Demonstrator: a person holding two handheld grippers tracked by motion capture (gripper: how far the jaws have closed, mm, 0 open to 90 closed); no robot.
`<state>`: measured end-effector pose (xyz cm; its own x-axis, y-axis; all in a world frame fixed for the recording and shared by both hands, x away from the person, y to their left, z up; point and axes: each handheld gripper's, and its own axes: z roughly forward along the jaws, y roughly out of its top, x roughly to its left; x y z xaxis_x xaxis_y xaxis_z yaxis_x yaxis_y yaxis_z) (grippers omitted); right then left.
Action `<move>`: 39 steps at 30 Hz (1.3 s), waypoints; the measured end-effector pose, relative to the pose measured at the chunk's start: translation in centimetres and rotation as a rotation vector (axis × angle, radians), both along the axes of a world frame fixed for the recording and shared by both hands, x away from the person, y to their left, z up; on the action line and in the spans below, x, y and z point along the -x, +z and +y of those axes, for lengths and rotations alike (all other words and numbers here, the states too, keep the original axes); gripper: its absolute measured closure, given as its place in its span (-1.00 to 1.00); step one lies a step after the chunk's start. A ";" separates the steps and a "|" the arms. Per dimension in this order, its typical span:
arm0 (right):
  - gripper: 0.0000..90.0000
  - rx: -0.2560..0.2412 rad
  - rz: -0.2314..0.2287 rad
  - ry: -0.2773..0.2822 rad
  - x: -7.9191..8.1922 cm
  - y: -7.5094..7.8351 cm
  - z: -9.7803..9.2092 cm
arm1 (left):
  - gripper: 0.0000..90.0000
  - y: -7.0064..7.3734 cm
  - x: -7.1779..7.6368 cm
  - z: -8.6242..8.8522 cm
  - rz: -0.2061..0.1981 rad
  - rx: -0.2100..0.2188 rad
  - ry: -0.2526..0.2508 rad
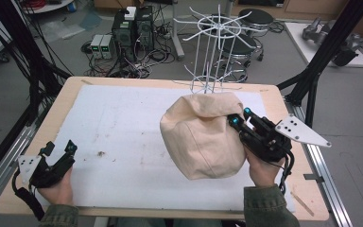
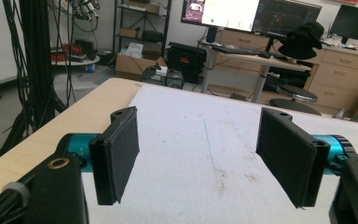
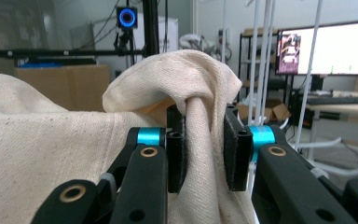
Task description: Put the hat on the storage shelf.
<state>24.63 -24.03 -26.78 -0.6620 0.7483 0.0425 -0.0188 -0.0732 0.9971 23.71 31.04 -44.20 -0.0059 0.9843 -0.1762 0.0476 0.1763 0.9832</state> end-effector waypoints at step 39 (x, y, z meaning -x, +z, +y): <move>0.65 -0.053 -0.213 -0.034 -0.8 7.5 1.9 | -0.34 0.0 0.0 -0.4 -0.004 -0.012 -0.019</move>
